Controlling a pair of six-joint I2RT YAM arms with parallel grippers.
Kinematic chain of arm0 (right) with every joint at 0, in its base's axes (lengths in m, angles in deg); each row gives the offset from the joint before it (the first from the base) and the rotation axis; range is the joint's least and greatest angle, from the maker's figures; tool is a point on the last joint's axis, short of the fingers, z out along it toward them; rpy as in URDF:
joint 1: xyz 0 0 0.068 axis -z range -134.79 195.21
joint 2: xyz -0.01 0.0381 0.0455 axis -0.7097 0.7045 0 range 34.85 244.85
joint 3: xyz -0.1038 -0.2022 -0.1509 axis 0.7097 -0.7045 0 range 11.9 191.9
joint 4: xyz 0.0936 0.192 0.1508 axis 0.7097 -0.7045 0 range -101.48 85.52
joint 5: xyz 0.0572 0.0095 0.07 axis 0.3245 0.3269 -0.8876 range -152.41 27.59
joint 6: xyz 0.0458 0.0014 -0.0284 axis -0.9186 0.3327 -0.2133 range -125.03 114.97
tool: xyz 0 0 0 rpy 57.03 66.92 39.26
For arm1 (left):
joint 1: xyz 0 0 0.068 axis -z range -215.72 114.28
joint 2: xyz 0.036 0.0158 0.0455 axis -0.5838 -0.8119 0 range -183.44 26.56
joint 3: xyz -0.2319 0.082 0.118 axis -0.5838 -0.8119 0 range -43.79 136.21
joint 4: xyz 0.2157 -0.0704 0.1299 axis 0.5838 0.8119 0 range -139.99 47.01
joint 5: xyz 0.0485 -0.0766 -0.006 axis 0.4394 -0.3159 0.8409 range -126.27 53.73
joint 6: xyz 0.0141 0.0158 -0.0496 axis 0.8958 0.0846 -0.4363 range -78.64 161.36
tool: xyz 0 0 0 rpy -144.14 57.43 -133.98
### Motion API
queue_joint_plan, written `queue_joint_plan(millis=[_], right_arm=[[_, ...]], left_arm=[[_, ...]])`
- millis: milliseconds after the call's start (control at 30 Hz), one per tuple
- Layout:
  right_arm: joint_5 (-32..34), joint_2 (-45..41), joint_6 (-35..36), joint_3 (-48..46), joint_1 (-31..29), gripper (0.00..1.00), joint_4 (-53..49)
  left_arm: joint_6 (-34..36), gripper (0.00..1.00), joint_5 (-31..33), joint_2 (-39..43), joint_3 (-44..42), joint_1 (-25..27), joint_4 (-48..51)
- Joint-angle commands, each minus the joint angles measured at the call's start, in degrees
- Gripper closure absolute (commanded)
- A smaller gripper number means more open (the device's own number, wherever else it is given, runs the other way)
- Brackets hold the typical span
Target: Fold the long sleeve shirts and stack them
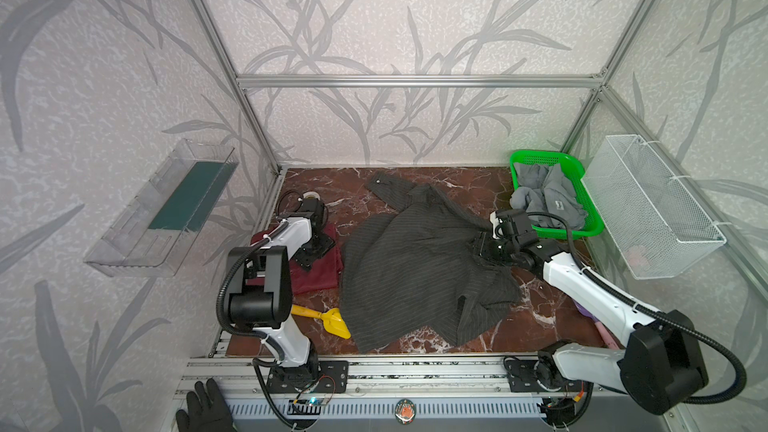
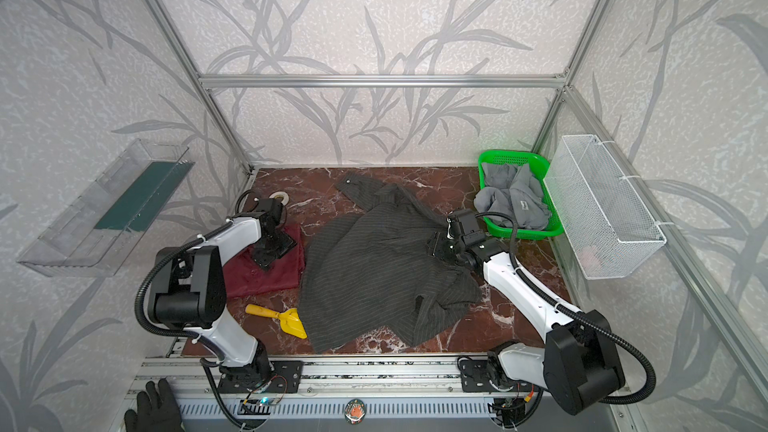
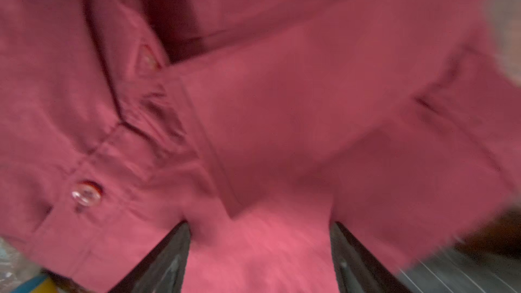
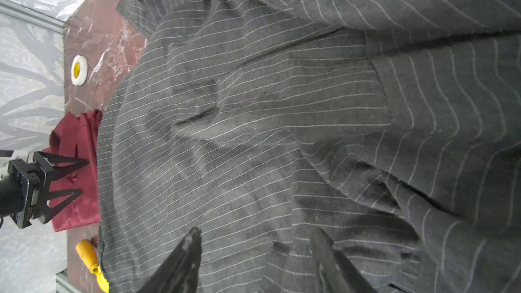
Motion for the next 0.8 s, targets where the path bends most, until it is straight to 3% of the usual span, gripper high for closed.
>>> queue_joint_plan(millis=[0, 233, 400, 567, 767], right_arm=[[2.1, 0.3, -0.5, -0.8, -0.1, 0.39, 1.9], [2.5, 0.7, -2.4, -2.9, 1.1, 0.39, 4.4], [2.4, 2.1, -3.2, -3.6, 2.2, 0.39, 4.8], [1.9, 3.0, -3.0, -4.3, 3.8, 0.39, 5.1], [0.2, 3.6, -2.2, -4.1, 3.9, 0.38, 5.9]], left_arm=[[-0.2, 0.24, 3.3, -4.0, 1.9, -1.9, 2.8], [6.8, 0.34, 9.0, -11.8, 9.9, -3.5, 7.7], [10.8, 0.32, 12.5, -12.9, 13.1, -3.4, 9.4], [13.7, 0.26, 10.2, -11.6, 17.7, -1.8, 11.5], [15.4, 0.12, 9.7, -5.0, 19.7, 7.2, 11.9]])
